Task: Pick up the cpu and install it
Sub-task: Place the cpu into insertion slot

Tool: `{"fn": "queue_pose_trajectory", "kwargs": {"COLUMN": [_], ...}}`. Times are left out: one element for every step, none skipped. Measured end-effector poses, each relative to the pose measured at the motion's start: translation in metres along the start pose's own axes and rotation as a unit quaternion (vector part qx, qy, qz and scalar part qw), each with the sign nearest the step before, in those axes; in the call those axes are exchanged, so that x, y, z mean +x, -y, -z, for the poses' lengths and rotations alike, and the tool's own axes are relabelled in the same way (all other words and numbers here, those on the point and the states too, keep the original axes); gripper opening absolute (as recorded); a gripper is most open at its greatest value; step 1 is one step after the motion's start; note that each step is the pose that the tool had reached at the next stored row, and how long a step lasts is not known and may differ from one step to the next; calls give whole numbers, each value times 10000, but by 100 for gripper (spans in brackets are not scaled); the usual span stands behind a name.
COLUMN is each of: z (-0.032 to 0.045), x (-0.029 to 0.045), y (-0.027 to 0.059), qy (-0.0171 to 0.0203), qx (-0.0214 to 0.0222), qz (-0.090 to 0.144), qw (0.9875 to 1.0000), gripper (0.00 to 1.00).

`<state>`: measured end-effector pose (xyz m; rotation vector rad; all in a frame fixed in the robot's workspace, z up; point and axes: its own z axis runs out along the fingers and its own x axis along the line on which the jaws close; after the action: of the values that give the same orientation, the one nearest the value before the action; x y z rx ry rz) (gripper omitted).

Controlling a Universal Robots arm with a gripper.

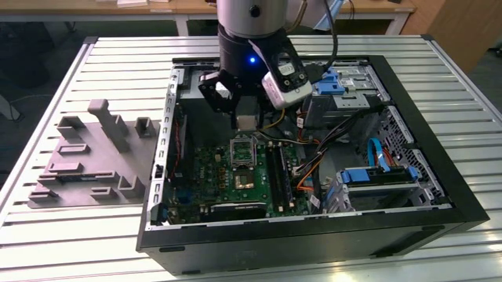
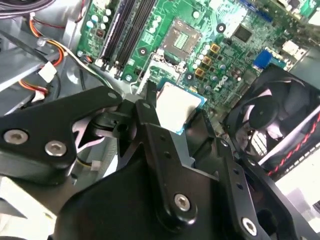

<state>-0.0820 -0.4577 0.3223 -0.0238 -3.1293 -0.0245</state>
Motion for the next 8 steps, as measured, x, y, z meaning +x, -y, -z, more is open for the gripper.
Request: {"fn": "queue_pose_trajectory", "kwargs": {"z": [-19, -36, -54, -72, -88, -107, -125, -143], "x": [0, -1, -1, -1, -2, -3, -2, -2], "y": [2, 12, 29, 65, 97, 106, 110, 111], "qy": [0, -1, -1, -1, -1, -1, -1, -2], "qx": [0, 1, 1, 0, -1, -2, -1, -1], "qz": [21, 31, 32, 32, 32, 32, 31, 33], "qw": [10000, 10000, 10000, 10000, 10000, 10000, 10000, 10000], "gripper": [47, 47, 47, 47, 47, 47, 47, 47]}}
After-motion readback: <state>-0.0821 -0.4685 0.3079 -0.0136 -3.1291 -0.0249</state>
